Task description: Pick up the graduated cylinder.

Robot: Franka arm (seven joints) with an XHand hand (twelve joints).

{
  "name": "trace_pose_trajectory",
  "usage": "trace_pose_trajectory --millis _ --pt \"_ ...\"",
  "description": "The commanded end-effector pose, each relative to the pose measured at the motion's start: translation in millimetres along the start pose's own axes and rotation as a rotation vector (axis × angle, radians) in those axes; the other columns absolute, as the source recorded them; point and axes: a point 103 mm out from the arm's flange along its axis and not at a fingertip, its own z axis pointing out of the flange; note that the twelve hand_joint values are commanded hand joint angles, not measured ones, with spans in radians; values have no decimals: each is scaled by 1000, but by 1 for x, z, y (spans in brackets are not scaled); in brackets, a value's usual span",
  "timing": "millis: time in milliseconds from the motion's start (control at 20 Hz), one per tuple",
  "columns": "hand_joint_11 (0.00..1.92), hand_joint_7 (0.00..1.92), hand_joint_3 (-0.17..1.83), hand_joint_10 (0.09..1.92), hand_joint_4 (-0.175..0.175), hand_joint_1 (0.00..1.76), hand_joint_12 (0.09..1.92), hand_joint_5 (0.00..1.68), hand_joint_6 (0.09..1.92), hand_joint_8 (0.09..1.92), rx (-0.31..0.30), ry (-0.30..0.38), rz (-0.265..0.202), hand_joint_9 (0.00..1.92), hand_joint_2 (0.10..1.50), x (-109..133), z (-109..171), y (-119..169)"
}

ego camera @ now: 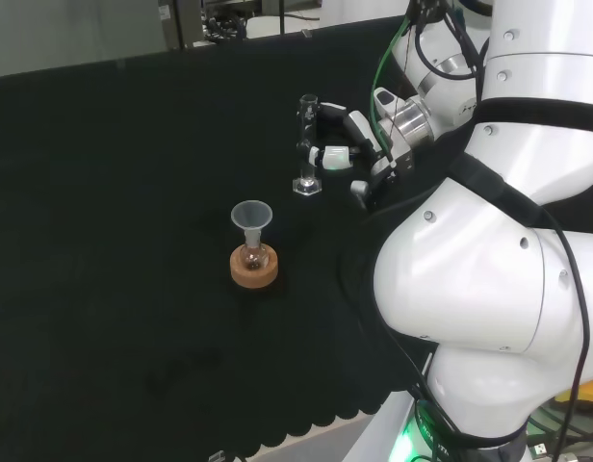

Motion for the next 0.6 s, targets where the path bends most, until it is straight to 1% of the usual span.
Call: trace_pose_trajectory --millis 50,300,600 --pt "474 564 753 503 -16 1147 1254 633 638 611 -5 46 -38 761 561 3 3 4" --pt "503 578 755 496 -15 1162 1244 633 666 610 8 69 -57 782 565 1 7 6" --pt "516 572 758 491 -17 1172 1238 616 674 607 22 76 -39 790 568 -6 10 5"
